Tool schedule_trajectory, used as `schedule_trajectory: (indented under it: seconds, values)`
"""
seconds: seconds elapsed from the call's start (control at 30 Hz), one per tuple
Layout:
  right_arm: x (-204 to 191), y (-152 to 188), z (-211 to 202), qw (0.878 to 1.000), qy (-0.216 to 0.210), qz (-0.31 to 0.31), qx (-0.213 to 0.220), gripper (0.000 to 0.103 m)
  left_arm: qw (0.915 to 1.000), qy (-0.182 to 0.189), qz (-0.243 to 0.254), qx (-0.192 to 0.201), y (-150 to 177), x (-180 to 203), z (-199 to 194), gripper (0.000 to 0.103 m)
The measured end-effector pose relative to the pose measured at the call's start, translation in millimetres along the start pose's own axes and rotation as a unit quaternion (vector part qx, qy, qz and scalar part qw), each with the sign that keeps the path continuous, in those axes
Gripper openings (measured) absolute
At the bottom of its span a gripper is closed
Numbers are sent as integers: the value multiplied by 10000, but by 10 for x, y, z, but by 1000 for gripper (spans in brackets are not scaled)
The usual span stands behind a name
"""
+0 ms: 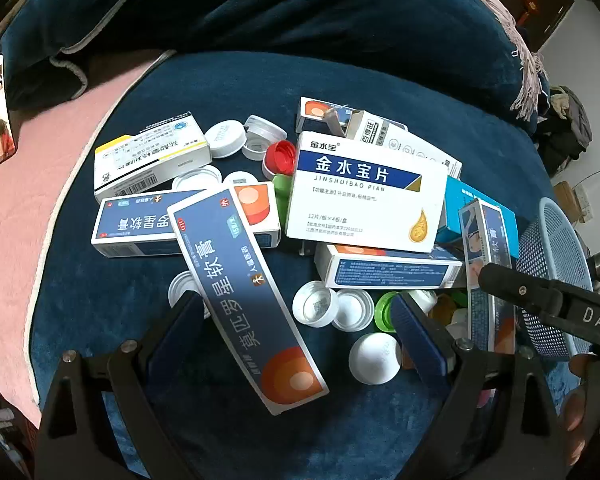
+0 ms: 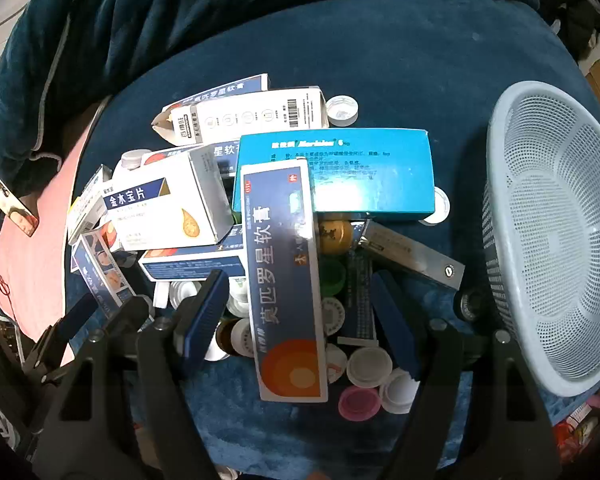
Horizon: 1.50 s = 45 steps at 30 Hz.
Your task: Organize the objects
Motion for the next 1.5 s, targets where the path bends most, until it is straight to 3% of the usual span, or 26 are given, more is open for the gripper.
schedule_trajectory:
  seconds: [0.43, 0.83, 1.03, 1.2, 1.5]
  values:
    - [6, -24, -7, 10000, -10, -22, -43, 75, 10000, -7, -16, 0, -4, -17, 2, 95]
    - [33, -15, 88, 9995, 114, 113, -270, 74, 9993, -24, -363, 81, -35, -215, -26, 95]
    - [30, 41, 162, 9988, 149, 11, -457, 73, 9958, 102, -879, -231, 1, -360, 63, 89]
    - [69, 66, 153, 9988, 124, 22, -476, 73, 9919, 102, -1254, -175, 21, -486, 39, 89]
    - [100, 91, 137, 9985, 213, -74, -489, 73, 9899, 66, -1383, -305, 49, -515, 92, 89]
Point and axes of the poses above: each gripper's, at about its wrist camera, not at the fingertips, and z roughly the way its jaws point, x to its right, y to its underside, the point moved 5 cm from there along z, roughly the way its jaws point, and after that the axes turned 10 degrees about y, right-handed, at the moved point
